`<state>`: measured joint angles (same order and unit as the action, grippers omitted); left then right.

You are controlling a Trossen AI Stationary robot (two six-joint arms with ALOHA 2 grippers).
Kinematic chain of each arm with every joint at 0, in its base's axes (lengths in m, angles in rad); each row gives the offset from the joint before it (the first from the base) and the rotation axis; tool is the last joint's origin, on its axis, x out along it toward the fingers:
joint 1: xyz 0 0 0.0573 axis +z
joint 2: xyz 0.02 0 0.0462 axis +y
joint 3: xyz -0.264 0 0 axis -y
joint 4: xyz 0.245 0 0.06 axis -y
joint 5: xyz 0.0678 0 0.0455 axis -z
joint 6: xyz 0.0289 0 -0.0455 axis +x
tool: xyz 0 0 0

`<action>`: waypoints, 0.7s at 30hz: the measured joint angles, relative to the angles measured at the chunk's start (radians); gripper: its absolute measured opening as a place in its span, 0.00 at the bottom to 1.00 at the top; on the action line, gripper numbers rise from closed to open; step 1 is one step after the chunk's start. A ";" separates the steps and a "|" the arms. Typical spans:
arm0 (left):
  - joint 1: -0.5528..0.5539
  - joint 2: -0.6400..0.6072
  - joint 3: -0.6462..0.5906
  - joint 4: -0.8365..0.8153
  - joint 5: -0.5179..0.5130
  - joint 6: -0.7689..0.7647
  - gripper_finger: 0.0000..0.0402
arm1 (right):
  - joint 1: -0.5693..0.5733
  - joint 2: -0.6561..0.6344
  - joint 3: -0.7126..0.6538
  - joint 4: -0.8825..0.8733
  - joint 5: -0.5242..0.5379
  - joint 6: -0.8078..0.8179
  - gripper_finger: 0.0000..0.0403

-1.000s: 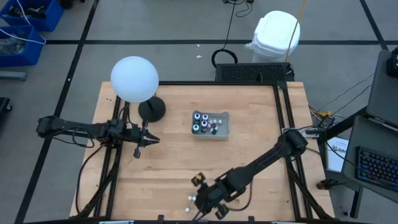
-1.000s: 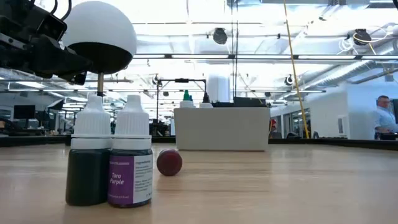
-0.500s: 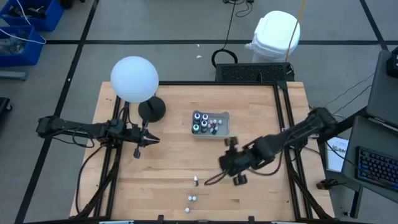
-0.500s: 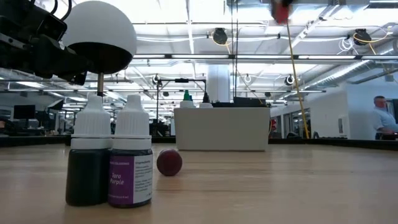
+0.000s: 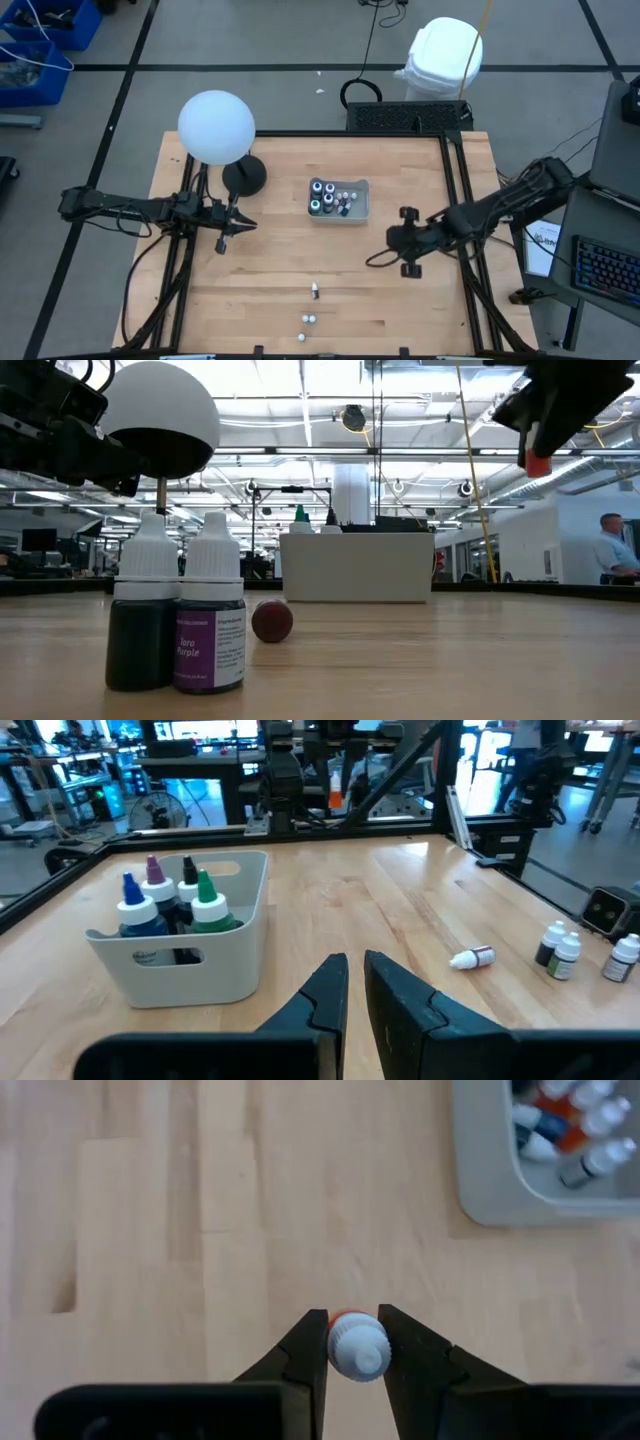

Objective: Pick & Place food coloring
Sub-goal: Put the small orange food coloring bottle into the gray bin

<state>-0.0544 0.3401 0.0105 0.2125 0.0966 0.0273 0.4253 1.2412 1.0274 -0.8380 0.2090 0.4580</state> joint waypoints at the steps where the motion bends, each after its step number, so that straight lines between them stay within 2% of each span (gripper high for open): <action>1: 0.000 0.000 0.000 0.000 -0.009 0.000 0.12 | -0.009 -0.015 -0.014 0.000 -0.001 0.002 0.16; 9: 0.000 0.000 0.000 -0.001 -0.145 -0.015 0.12 | -0.136 -0.099 -0.077 -0.005 0.001 -0.061 0.17; 15: 0.000 0.000 0.000 -0.013 -0.157 -0.073 0.12 | -0.289 -0.122 -0.077 0.004 0.000 -0.146 0.17; 21: 0.000 0.000 0.000 0.013 -0.177 0.021 0.12 | -0.412 -0.118 -0.077 0.004 -0.003 -0.223 0.17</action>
<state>-0.0540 0.3401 0.0109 0.2253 -0.0807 0.0480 0.0138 1.1231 0.9508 -0.8341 0.2059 0.2354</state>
